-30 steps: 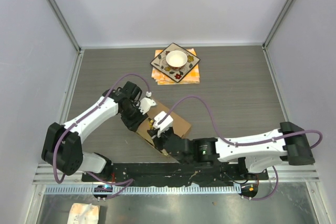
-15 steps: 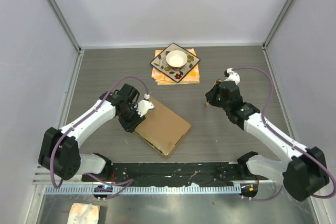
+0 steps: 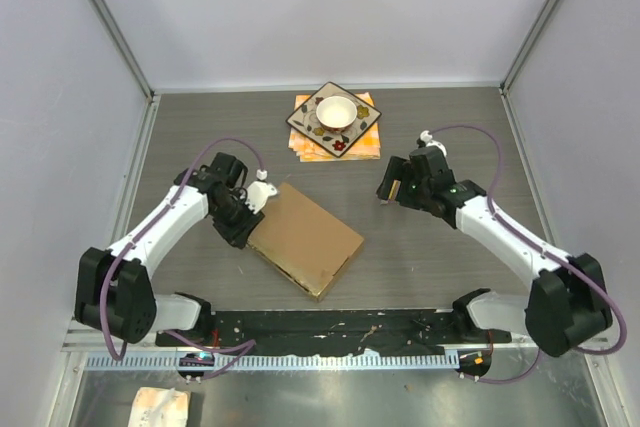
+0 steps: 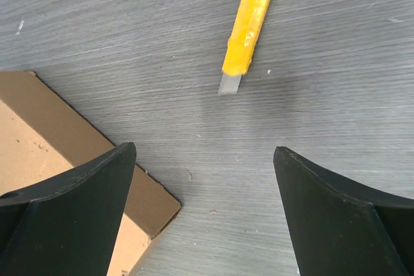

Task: Unpack the express box
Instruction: Place the knife at the center of the board.

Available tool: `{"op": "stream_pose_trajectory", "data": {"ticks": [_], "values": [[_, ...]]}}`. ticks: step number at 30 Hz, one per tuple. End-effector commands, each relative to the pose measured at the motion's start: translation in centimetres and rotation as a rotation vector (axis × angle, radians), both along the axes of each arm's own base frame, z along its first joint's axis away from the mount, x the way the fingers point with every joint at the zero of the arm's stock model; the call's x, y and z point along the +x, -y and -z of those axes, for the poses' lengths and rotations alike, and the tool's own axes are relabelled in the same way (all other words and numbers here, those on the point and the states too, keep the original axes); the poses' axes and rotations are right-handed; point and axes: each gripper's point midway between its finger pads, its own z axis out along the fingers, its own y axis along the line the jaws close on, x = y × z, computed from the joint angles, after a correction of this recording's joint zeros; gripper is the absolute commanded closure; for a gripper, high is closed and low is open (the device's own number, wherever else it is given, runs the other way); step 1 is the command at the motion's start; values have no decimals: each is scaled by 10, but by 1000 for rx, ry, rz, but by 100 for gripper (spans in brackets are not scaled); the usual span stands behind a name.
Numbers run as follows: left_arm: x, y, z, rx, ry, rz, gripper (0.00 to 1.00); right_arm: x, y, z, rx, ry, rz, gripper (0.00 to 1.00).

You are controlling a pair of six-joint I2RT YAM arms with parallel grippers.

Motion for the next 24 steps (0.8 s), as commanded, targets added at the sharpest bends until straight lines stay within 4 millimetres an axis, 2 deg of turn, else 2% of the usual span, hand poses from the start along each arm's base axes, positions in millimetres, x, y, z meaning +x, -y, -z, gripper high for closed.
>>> {"op": "stream_pose_trajectory", "data": {"ticks": [1, 2, 3, 4, 6, 7, 9, 10, 13, 15, 19, 20, 22, 24], "values": [[0, 4, -26, -90, -6, -24, 62, -7, 8, -55, -44, 143, -8, 6], [1, 5, -29, -103, -3, -25, 62, -6, -1, -65, -34, 177, -40, 6], [-1, 10, -30, -130, -12, -25, 62, -5, -14, -64, -49, 188, -101, 5], [0, 13, -31, -143, -23, -26, 62, -4, -39, -74, -33, 224, -170, 5], [-2, 24, -33, -194, -69, -39, 62, -3, -70, -64, -23, 189, -281, 5], [0, 28, -32, -203, -100, -48, 62, -6, -94, -46, -49, 156, -362, 8], [-6, 31, -31, -213, -157, -52, 62, -7, -122, -46, -40, 182, -443, 15], [-8, 32, -28, -211, -180, -38, 62, -7, -134, -36, -46, 186, -477, 17], [-15, 19, -21, -155, -190, 0, 63, -12, -140, -19, -40, 155, -513, 22], [-18, 12, -19, -126, -185, 17, 64, -18, -152, -23, 39, 180, -551, 23], [-33, -6, -16, -58, -229, 91, 65, -33, -153, -7, 72, 145, -562, 26], [-31, -10, -14, -39, -203, 97, 65, -36, -153, -2, 71, 129, -560, 28], [-34, -15, 1, -10, -202, 101, 65, -43, -153, 6, 85, 115, -561, 34], [-26, -23, 18, 59, -205, 98, 66, -48, -155, 10, 101, 109, -550, 40]]}}
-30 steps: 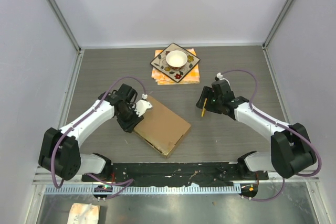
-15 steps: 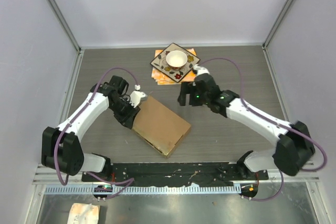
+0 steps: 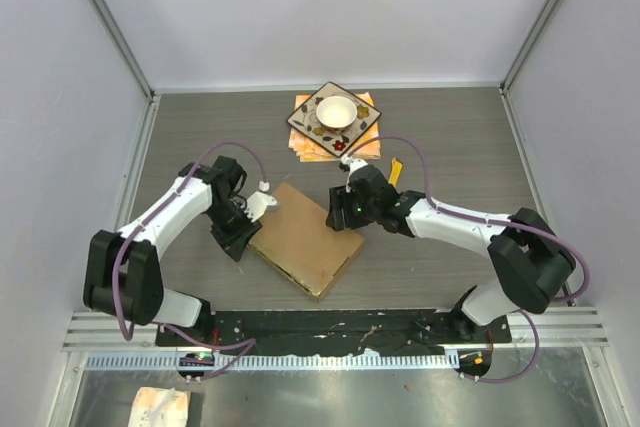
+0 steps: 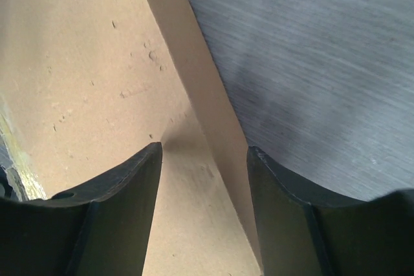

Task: Unpack the express box
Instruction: Place the knife at the center of the board.

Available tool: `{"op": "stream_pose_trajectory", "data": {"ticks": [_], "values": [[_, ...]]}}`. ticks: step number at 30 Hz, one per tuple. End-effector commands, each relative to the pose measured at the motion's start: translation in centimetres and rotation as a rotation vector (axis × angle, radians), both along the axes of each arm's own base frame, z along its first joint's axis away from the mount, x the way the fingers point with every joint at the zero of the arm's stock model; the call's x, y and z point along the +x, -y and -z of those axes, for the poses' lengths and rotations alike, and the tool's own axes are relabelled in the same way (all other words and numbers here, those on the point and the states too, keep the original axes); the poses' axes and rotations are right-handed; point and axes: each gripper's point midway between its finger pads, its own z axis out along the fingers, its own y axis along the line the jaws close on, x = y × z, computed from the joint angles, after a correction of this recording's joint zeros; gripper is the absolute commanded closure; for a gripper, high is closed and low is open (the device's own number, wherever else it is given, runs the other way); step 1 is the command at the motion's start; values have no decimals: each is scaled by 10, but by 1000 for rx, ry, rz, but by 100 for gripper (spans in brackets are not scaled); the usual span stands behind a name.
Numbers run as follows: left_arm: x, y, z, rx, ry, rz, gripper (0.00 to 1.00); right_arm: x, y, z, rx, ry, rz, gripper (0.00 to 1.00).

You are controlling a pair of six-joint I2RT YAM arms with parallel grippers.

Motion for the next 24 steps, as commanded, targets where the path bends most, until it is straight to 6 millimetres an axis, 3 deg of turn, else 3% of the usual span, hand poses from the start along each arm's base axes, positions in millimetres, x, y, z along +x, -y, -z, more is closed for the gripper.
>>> {"op": "stream_pose_trajectory", "data": {"ticks": [1, 5, 6, 7, 8, 9, 12, 16, 17, 20, 22, 24], "values": [[-2, -21, 28, 122, -25, 43, 67, -9, -15, -11, 99, 23, -5, 42], [15, -18, 47, 151, 13, 12, 69, -23, -6, -2, 69, 9, 35, 56], [19, -17, 49, 166, 20, 1, 69, -27, -5, -7, 89, 11, 50, 65], [25, -13, 50, 161, 17, -2, 69, -37, -2, 0, 79, -3, 46, 70], [31, -8, 51, 150, 20, -11, 69, -36, 6, 1, 59, 19, 89, 74], [39, 1, 48, 134, 26, -16, 69, -41, 9, -6, 75, 25, 116, 82], [59, 22, 49, 104, 43, -17, 70, -63, 21, 1, 52, 22, 155, 90], [75, 54, 46, 42, 22, -6, 69, -100, 19, -3, 135, -12, 204, 94], [77, 62, 43, 25, 25, 12, 69, -116, 12, -2, 142, -19, 168, 95], [90, 83, 27, -40, 38, 20, 68, -138, 1, 2, 147, -41, 147, 96], [95, 89, 12, -65, 44, 23, 65, -138, -6, -5, 142, -25, 140, 96], [92, 83, 0, -67, 67, 31, 62, -133, 2, -9, 58, 18, 126, 94]]}}
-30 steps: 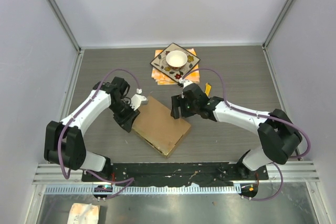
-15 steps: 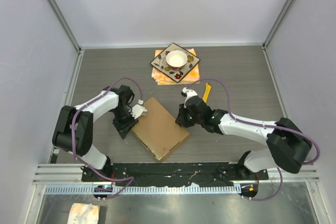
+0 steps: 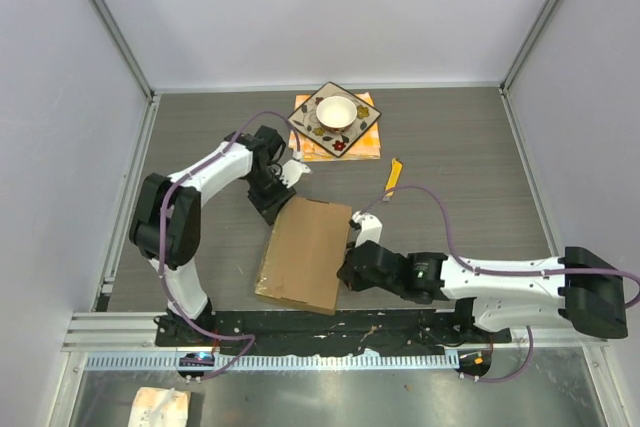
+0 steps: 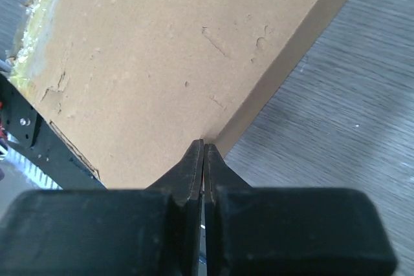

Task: Unpack the express box
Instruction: Place the knife at the center of the board, then open the express box at the center of the board.

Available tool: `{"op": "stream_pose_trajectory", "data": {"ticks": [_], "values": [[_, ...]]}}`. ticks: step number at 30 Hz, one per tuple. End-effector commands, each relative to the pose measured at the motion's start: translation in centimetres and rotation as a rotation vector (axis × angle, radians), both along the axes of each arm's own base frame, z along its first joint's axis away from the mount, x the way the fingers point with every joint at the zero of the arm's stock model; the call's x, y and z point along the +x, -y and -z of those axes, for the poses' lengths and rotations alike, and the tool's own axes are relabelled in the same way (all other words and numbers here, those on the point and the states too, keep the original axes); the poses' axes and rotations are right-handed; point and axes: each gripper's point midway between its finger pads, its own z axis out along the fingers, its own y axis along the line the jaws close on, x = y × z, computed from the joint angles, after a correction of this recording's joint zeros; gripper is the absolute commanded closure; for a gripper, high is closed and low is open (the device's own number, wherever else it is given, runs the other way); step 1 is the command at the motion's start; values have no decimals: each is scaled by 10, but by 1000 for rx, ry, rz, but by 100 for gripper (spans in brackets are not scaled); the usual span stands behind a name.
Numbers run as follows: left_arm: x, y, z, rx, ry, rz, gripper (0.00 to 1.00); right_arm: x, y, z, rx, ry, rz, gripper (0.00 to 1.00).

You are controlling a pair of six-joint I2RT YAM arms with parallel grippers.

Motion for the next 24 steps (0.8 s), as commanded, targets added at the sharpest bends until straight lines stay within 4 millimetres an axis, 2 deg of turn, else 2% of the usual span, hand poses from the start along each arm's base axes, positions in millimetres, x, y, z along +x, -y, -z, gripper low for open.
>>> {"op": "stream_pose_trajectory", "data": {"ticks": [1, 3, 4, 5, 6, 7, 9, 12, 13, 14, 19, 20, 24], "values": [[-4, 15, -37, -117, 23, -4, 59, 19, -3, -33, -41, 86, 75, 93], [-11, 2, -50, -124, 49, -16, 54, 31, 6, -49, -119, 176, 60, 76], [-15, -4, -54, -121, 44, -29, 46, 40, 2, -68, -111, 219, 70, 72], [-15, -12, -58, -122, 43, -55, 40, 46, 2, -73, -123, 243, 75, 71], [-18, -10, -68, -164, 46, -53, 33, 55, -1, -79, -141, 265, 71, 71], [-24, -12, -73, -179, 26, -64, 18, 59, -4, -80, -147, 273, 66, 71], [-31, -7, -78, -228, -4, -77, 1, 66, -18, -79, -149, 296, 45, 71], [-36, -2, -74, -256, -37, -83, 0, 73, -36, -79, -115, 324, 25, 72], [-36, -2, -69, -249, -48, -88, 0, 74, -41, -72, -126, 324, 15, 73], [-38, -3, -62, -241, -61, -92, 0, 76, -48, -74, -94, 337, 16, 78], [-32, -2, -40, -236, -55, -101, 0, 78, -58, -52, -82, 343, -4, 83], [-32, -3, -35, -224, -63, -101, 0, 79, -66, -58, -37, 357, -1, 84], [-29, -7, -20, -210, -67, -96, 0, 77, -67, -43, -45, 340, -7, 89]]}}
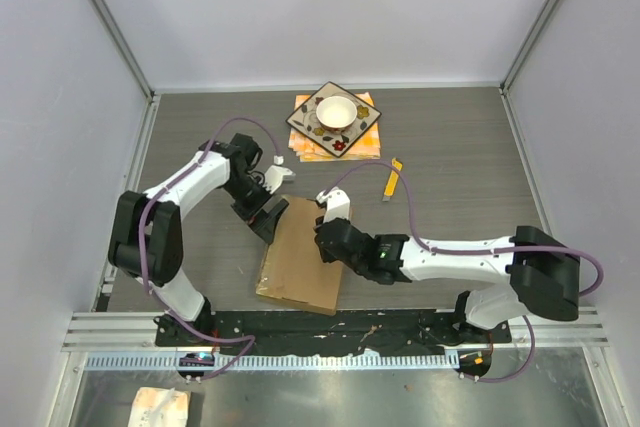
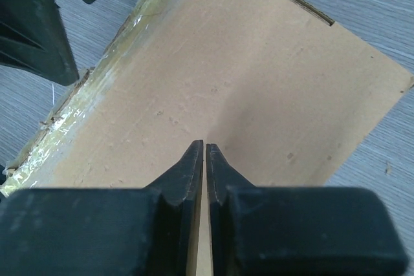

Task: Unpack the express box
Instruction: Open the express box at the center of the board.

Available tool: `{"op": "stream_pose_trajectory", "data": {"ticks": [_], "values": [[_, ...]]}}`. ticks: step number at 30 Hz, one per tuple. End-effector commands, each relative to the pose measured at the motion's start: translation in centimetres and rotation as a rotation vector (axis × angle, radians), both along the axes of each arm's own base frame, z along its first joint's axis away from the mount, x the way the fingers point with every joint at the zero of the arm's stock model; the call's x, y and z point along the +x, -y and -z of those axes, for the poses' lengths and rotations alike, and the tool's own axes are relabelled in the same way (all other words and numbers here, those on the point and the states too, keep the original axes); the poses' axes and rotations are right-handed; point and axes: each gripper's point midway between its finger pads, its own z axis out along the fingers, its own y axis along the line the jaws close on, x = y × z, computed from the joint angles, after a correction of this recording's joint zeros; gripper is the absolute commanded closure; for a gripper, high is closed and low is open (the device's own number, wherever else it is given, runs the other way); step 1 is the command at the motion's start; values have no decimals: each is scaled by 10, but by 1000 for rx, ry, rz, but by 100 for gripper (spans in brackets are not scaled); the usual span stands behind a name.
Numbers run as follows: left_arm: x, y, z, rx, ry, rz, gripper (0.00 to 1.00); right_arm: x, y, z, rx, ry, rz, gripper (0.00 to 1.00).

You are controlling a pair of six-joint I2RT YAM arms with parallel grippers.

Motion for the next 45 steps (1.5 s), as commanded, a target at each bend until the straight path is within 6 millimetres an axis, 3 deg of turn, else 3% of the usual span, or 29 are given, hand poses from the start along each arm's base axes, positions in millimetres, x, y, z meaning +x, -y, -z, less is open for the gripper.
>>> {"op": "stream_pose_trajectory", "data": {"ticks": [1, 5, 13, 22, 30, 34, 35, 38, 42, 45], "values": [[9, 5, 11, -31, 21, 1, 0, 6, -17, -10, 97, 40, -5, 90], [6, 4, 22, -27, -10, 17, 0, 0, -13, 10, 92, 2, 4, 95], [1, -18, 42, 34, -2, 26, 0, -4, -3, 28, 86, -29, 25, 99], [5, -45, 43, 17, -23, -19, 2, -11, 4, 47, 66, -72, 30, 99], [-1, -43, 48, -11, -52, -31, 5, -14, 10, 55, 56, -87, 39, 99], [-4, -31, 40, -71, -75, -40, 4, -15, 12, 58, 51, -95, 43, 99], [-7, -30, 37, -79, -93, -41, 0, -15, 13, 59, 50, -97, 44, 99], [-8, -29, 22, -99, -80, -35, 0, -16, 14, 60, 46, -100, 44, 99], [3, -24, -13, -191, -43, -60, 0, -17, 14, 61, 45, -101, 43, 99], [-3, -17, -20, -227, -63, -56, 0, -17, 15, 63, 42, -105, 43, 99]]}}
